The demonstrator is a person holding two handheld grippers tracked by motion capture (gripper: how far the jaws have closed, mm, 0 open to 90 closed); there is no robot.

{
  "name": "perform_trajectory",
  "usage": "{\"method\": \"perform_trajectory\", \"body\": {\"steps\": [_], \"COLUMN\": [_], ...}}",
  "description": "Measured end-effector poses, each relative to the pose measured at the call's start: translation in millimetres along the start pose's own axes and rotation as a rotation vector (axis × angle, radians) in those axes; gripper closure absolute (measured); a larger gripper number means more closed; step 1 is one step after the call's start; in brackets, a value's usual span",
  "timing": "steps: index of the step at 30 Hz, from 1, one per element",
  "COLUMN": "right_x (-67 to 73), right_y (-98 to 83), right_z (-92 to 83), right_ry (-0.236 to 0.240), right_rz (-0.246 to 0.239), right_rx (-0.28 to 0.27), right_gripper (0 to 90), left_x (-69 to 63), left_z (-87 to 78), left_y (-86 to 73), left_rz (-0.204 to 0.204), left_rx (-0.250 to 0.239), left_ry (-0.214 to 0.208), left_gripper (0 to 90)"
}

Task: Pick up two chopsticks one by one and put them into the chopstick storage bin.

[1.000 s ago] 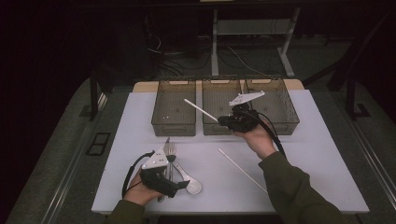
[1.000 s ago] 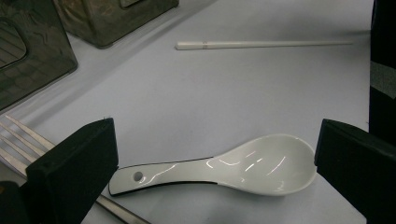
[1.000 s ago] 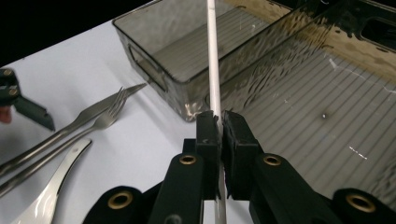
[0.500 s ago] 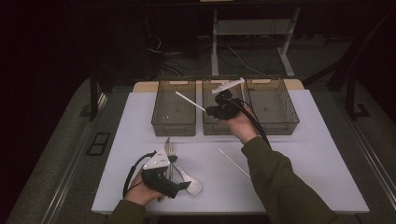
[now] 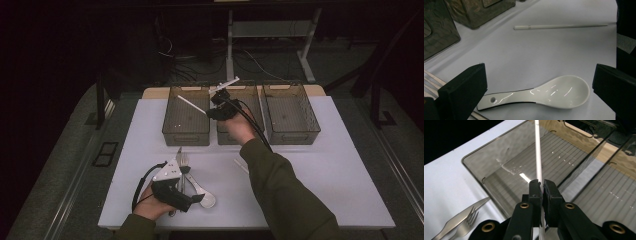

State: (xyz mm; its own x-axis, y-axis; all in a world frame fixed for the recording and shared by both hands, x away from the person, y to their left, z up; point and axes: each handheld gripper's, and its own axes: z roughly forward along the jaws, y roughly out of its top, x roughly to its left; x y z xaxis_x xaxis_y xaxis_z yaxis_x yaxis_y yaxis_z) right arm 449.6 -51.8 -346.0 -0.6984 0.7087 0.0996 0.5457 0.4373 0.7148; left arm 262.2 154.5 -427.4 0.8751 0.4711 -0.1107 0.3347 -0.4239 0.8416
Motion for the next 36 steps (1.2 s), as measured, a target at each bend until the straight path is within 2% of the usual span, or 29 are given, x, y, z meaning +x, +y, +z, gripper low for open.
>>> {"method": "perform_trajectory", "body": {"steps": [7,16,25,26,32,36], "right_x": [2.2,11.4,12.6,12.0,11.3,11.0], "right_y": [9.3,19.9,23.5,23.7,23.7,24.3], "right_z": [23.3,47.8,59.3,60.2,63.3,59.8], "right_ry": [-0.019,-0.04,-0.046,-0.043,-0.037,-0.028], "right_rz": [0.012,0.004,0.011,0.018,0.018,0.021], "right_rx": [0.029,0.071,0.103,0.104,0.103,0.088], "right_gripper": [85.5,85.5,85.0,89.4,89.6,84.1], "left_x": [-0.1,0.0,-1.5,-1.5,-1.5,-0.8], "left_z": [-0.2,-0.4,1.3,1.4,1.1,0.9], "left_y": [0.1,0.5,0.9,0.9,0.9,0.9], "left_rz": [-0.002,0.001,-0.005,-0.004,-0.002,0.0], "left_rx": [-0.002,-0.004,-0.013,-0.013,-0.012,-0.005], "left_ry": [-0.002,-0.005,-0.006,-0.006,-0.007,-0.005], "left_gripper": [0.0,0.0,0.0,0.0,0.0,0.0]}}
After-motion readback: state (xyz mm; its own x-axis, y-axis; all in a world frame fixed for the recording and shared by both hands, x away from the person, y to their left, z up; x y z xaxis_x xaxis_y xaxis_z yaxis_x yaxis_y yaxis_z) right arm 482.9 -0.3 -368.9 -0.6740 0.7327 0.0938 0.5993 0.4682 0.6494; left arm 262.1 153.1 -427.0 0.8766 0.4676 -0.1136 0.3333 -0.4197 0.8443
